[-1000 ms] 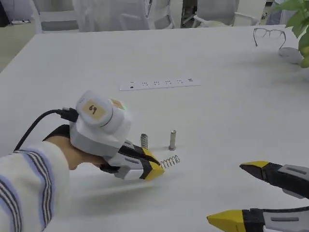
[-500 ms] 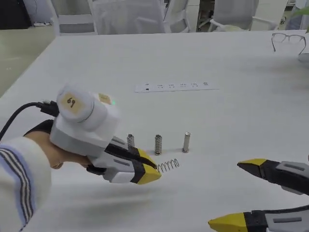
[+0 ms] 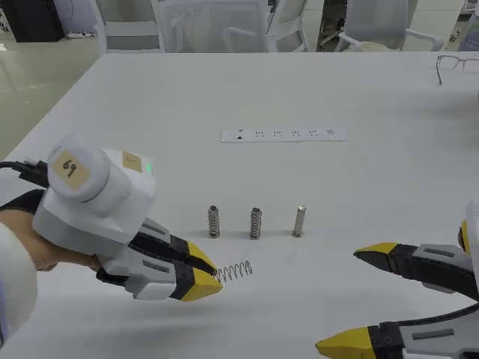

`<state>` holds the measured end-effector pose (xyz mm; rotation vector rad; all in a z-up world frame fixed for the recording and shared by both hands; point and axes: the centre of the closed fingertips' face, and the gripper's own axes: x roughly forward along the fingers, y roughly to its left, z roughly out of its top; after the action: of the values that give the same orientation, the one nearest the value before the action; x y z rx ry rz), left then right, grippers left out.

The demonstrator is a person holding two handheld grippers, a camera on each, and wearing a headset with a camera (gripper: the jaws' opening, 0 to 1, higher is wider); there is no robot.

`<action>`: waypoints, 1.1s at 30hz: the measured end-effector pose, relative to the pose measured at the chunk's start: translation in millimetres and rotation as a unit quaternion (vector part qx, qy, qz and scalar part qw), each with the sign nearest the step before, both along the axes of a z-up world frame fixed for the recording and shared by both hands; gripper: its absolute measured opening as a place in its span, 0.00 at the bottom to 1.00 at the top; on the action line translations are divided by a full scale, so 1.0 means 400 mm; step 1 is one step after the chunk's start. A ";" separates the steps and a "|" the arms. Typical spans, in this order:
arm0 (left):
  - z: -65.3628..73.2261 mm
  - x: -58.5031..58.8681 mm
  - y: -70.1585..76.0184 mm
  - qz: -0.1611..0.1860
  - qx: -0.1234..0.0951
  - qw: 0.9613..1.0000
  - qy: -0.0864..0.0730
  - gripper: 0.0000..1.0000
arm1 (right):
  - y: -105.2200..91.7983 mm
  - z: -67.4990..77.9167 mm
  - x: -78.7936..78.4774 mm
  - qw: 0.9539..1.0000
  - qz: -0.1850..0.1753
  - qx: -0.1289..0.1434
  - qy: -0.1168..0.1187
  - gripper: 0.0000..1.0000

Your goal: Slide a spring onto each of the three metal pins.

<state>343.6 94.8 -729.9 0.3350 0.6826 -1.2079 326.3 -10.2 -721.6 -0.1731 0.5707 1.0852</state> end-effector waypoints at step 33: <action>0.017 -0.081 0.048 -0.045 0.013 0.998 -0.051 0.02 | 0.111 0.021 0.007 0.984 0.170 -0.034 -0.025 0.59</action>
<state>311.3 114.1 -723.1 0.4486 0.6010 -1.2589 329.1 34.2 -713.3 -0.3673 0.5443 1.3892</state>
